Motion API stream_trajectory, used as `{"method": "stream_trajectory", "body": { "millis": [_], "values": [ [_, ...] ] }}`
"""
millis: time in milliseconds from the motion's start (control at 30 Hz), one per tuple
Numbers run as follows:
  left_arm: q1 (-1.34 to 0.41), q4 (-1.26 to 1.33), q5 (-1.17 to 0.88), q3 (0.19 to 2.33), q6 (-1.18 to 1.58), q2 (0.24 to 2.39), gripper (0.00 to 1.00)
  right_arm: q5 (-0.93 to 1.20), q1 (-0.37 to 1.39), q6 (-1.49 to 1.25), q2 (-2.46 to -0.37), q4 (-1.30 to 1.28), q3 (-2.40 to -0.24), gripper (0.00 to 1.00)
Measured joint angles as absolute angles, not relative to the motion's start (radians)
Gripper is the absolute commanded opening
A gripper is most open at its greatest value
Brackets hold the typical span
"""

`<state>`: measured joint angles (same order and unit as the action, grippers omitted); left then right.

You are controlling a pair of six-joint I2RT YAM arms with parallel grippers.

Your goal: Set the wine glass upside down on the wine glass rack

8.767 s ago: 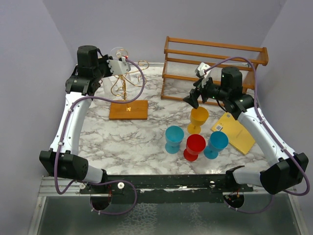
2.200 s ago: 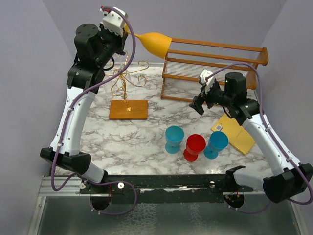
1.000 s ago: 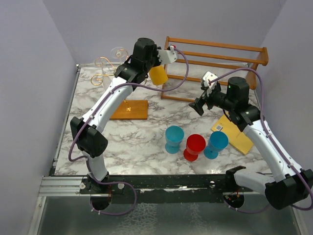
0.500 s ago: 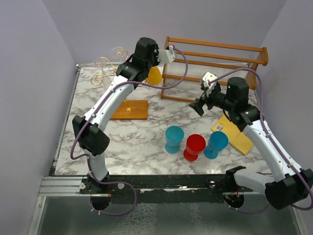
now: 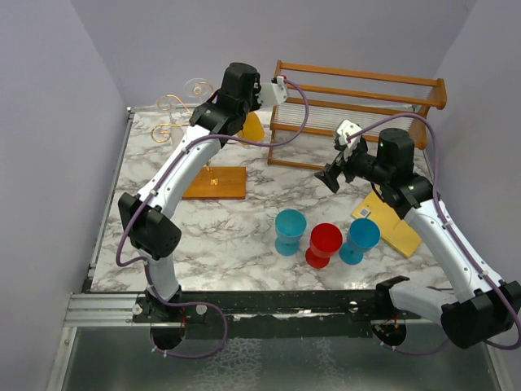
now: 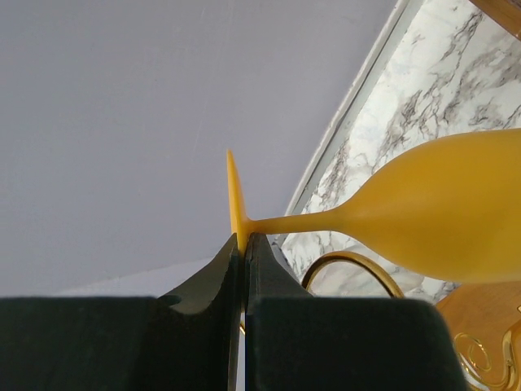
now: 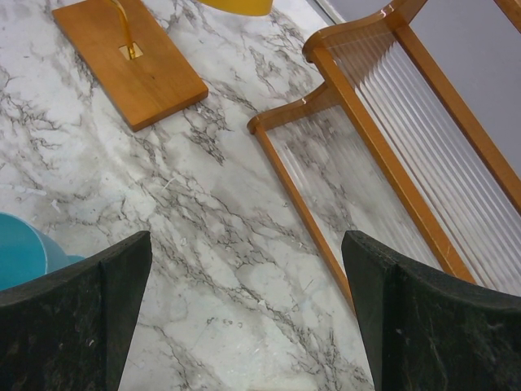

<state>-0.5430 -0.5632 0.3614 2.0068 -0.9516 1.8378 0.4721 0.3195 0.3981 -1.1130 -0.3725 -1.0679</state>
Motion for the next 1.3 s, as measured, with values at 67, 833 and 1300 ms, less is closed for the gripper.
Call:
{"method": "stream_trajectory", "body": {
  "millis": [67, 833, 1300],
  "values": [
    [-0.542, -0.566, 0.367, 2.005, -0.951, 1.831, 0.0, 0.472, 0.319, 0.398, -1.113, -0.373, -1.068, 1.0],
    [-0.538, -0.624, 0.411, 1.967, -0.952, 1.755, 0.0, 0.472, 0.319, 0.398, -1.116, -0.373, -1.068, 1.0],
    [-0.568, -0.637, 0.411, 1.86, -0.961, 1.63, 0.0, 0.472, 0.319, 0.398, -1.119, -0.373, -1.068, 1.0]
  ]
}}
